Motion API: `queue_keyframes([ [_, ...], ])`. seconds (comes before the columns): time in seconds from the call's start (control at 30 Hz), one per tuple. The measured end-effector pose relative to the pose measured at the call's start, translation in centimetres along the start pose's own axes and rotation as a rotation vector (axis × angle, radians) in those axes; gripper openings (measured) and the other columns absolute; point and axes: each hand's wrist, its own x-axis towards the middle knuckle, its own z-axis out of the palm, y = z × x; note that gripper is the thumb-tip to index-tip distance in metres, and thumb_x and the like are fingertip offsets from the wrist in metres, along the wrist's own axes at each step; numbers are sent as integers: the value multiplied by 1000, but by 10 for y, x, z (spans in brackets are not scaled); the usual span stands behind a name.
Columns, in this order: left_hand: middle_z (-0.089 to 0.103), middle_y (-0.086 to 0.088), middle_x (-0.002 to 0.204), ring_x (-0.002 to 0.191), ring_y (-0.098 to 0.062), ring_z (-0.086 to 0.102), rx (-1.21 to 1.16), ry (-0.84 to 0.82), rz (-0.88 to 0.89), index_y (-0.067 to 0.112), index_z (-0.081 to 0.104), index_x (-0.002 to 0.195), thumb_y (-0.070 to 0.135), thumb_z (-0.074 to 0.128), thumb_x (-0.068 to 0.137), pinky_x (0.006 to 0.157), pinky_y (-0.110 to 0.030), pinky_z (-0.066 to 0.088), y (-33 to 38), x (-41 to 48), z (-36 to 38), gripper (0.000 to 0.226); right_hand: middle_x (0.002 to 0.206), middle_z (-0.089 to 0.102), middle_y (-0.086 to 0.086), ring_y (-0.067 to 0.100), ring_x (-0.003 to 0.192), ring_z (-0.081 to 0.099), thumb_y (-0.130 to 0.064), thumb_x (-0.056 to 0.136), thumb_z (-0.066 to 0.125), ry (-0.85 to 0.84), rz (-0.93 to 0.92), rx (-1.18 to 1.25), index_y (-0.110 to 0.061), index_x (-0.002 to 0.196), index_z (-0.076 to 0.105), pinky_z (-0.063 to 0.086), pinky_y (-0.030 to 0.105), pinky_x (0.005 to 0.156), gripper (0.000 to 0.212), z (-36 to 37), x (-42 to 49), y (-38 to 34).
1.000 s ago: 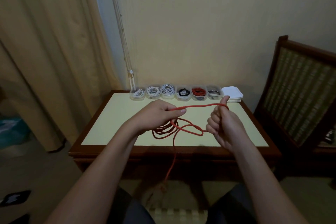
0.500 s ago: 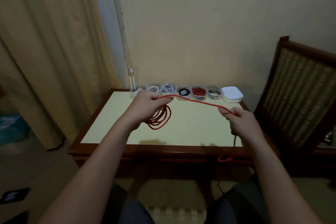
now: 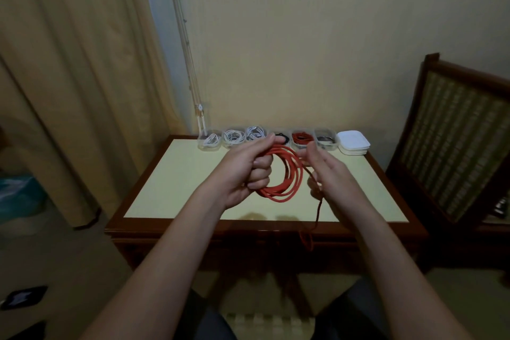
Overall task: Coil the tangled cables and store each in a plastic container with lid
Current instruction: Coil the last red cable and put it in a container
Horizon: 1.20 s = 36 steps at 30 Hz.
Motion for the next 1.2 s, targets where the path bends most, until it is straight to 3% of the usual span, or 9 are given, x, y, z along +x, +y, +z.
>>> queue_keyframes([
  [0.13,25,9,48,33,-2,16,-126,-22,-6,13,64,108,29,52,101,33,-18,12,-6,1,9,22,95,77,0,-3,56,52,-58,84,60,-119,-34,-9,-24,114,71,35,12,56,47,12,-5,-4],
  [0.27,26,8,52,35,-3,23,-167,-57,-12,14,65,108,29,58,94,39,-19,17,-8,0,11,22,62,57,-2,6,54,43,-31,90,71,-34,4,156,-11,97,73,33,21,55,21,12,1,1],
  [0.33,33,6,56,40,-5,31,-140,-93,-2,11,62,113,27,55,98,43,-18,28,-9,-2,11,23,59,46,-5,6,55,37,-23,92,69,-34,19,235,-10,96,72,28,25,56,13,10,3,2],
  [0.47,47,-1,66,52,-12,46,-31,-118,15,1,57,130,21,49,104,54,-23,45,-8,-1,12,34,67,44,-7,6,62,34,-38,88,68,-50,10,318,-13,109,76,25,29,63,34,10,4,2],
  [0.57,45,-1,65,48,-13,43,4,-153,-5,6,60,118,20,48,104,52,-24,42,-5,-1,17,23,59,39,-14,6,57,29,-52,89,62,37,-14,209,-18,97,77,24,28,59,38,15,3,-1],
  [0.7,34,5,58,39,-6,26,-36,-96,-12,15,65,97,31,47,105,42,-20,29,-6,2,26,25,55,38,-17,4,56,29,-43,97,61,128,-58,138,-8,101,73,26,23,54,37,17,2,-3],
  [0.83,22,9,52,37,-3,16,-52,19,23,17,67,91,39,52,102,41,-21,11,-6,7,34,28,57,35,-15,5,56,29,-49,97,61,158,-83,65,-6,97,69,24,26,54,44,19,6,-7],
  [1.03,20,11,47,33,0,15,-153,49,81,17,65,92,33,56,101,32,-17,10,-3,11,27,21,59,50,-9,5,54,40,-63,94,50,123,-87,-38,-12,95,71,30,19,50,54,18,9,-13],
  [1.2,21,11,41,26,-3,19,-432,92,87,15,63,90,31,52,99,27,-15,11,20,12,-11,21,69,52,-5,3,59,41,-37,96,68,264,-143,-155,-10,80,65,32,15,54,31,-11,11,2],
])
